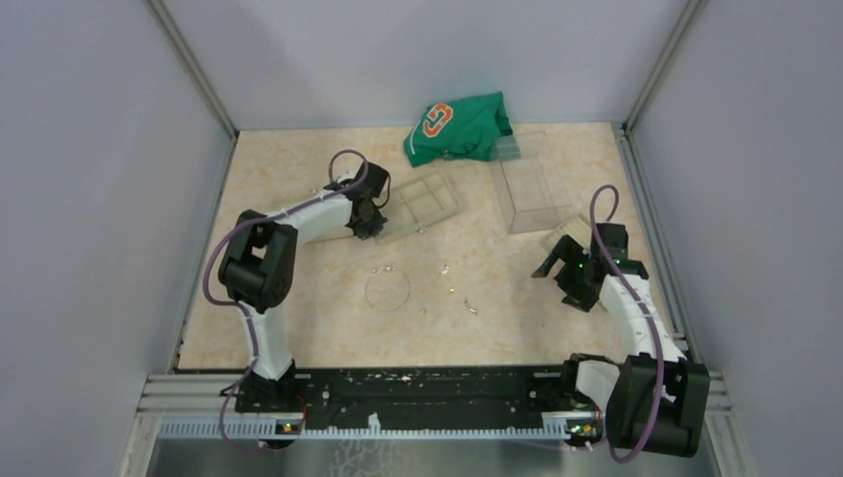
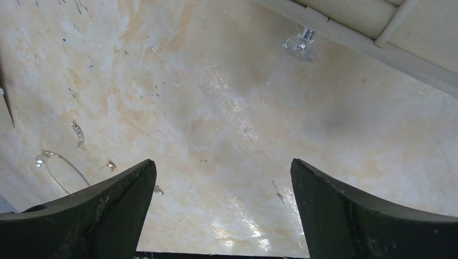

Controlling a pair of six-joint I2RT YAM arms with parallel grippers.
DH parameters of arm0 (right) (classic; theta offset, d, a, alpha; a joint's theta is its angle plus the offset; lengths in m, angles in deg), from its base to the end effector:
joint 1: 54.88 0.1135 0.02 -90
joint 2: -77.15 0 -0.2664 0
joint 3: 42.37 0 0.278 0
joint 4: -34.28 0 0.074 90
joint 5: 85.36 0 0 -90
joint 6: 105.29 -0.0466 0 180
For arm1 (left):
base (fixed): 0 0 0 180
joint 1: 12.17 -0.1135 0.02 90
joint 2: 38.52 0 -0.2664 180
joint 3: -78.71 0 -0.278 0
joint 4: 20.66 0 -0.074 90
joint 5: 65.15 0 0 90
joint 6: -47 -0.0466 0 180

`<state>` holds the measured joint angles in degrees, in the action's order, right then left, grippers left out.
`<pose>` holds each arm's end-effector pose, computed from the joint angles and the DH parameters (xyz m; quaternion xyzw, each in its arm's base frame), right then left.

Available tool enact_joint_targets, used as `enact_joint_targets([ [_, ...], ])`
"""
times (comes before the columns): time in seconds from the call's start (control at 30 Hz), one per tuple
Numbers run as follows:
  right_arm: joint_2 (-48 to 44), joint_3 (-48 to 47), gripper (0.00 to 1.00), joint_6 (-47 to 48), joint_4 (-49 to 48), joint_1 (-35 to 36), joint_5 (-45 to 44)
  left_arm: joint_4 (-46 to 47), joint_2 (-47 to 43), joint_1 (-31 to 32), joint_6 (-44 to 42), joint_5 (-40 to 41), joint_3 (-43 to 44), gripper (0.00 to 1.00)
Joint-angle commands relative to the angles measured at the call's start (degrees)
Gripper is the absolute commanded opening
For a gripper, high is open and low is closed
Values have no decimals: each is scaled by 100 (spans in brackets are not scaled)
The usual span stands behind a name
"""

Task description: Organize the mixed jewelry

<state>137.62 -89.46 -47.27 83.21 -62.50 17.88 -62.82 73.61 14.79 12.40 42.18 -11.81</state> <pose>0.2141 -0.0179 0.1753 0.3007 0.9168 0.1596 0.2087 0.3872 -0.1814 0.1460 -0.2688 0.9272 -0.0313 0.2591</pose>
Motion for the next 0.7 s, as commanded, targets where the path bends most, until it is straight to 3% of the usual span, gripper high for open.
enact_joint_targets([
  [0.0, 75, -231, 94, 26, -99, 41, 86, 183, -462, 44, -859, -124, -403, 3],
  [0.27, 69, -607, 94, 84, 18, 329, -84, 263, -649, 226, -2682, -194, -278, 0],
  [0.53, -208, -1047, 87, -142, 97, 1692, -760, 447, -463, 427, -3446, -834, -176, 0],
  [0.6, -200, -1100, 83, -236, 84, 2223, -1010, 470, -381, 508, -3506, -966, -121, 8],
  [0.67, -78, -1160, 77, -322, 69, 2623, -1156, 359, -368, 550, -3437, -1011, 17, 33],
])
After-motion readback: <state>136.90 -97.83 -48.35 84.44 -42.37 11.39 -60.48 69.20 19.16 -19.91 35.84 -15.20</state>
